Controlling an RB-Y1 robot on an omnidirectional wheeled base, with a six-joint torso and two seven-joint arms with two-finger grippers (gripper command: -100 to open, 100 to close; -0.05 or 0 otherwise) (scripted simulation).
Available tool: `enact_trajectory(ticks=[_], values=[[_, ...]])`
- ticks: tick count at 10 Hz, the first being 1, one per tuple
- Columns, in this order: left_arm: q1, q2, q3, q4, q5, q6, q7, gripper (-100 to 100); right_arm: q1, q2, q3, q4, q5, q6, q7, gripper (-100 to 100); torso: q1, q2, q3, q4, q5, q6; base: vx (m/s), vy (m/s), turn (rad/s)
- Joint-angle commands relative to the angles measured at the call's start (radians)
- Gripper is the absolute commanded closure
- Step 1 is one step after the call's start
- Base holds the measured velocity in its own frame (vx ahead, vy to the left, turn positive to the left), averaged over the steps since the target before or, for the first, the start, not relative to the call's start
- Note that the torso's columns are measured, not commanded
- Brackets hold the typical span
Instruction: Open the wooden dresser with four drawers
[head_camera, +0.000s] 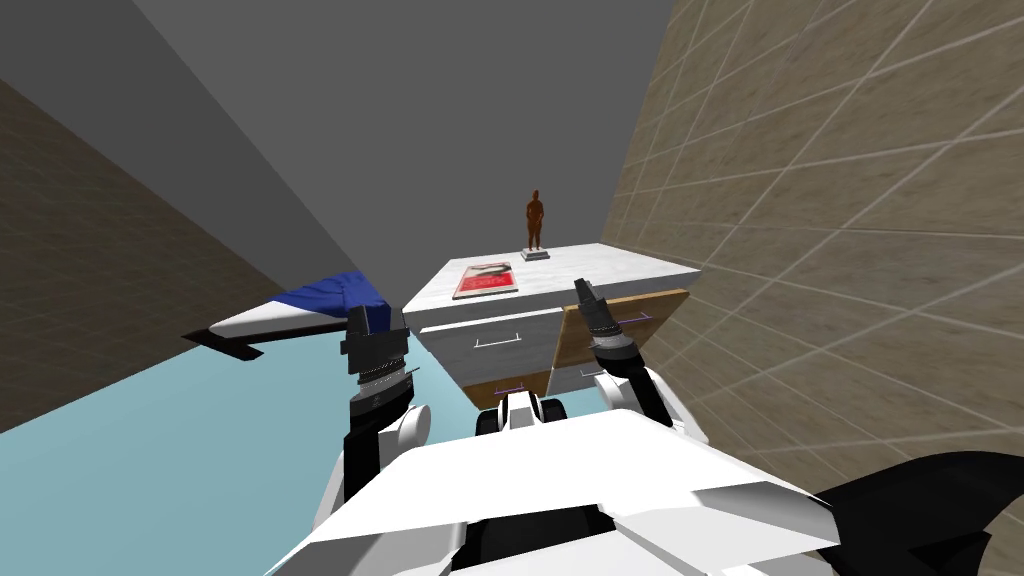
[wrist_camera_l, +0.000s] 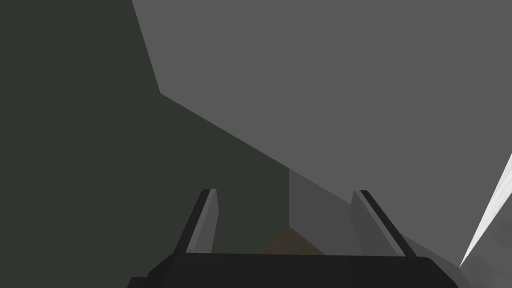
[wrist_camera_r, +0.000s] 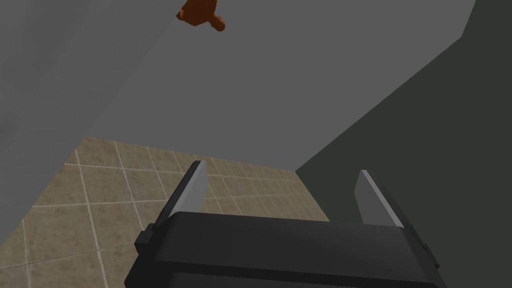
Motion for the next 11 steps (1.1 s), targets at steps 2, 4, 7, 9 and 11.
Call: enact_trajectory(ticks=[2, 4, 7, 9, 11], values=[[0.000, 0.000, 0.000, 0.000, 0.000, 0.000, 0.000, 0, -0.010, -0.011, -0.002, 0.020, 0.040, -0.008, 0.098, -100, 0.000, 0.001, 0.000, 0.000, 0.000, 0.000, 0.025, 0.049, -0.090], [0.000, 0.000, 0.000, 0.000, 0.000, 0.000, 0.000, 0, -0.016, -0.017, -0.003, 0.035, 0.067, -0.013, 0.156, -100, -0.001, 0.000, 0.000, 0.000, 0.000, 0.000, 0.026, 0.044, -0.095], [0.000, 0.000, 0.000, 0.000, 0.000, 0.000, 0.000, 0, -0.029, -0.028, -0.007, 0.067, 0.126, -0.026, 0.244, -100, -0.001, 0.001, 0.001, 0.000, 0.000, 0.000, 0.002, 0.041, -0.102], [0.000, 0.000, 0.000, 0.000, 0.000, 0.000, 0.000, 0, -0.036, -0.033, -0.009, 0.084, 0.156, -0.032, 0.302, -100, -0.001, 0.002, 0.001, 0.001, 0.000, 0.000, -0.023, 0.034, -0.098], [0.000, 0.000, 0.000, 0.000, 0.000, 0.000, 0.000, 0, -0.036, -0.033, -0.009, 0.084, 0.156, -0.032, 0.341, -100, 0.000, 0.000, 0.000, 0.000, 0.000, 0.000, -0.012, 0.016, -0.045]])
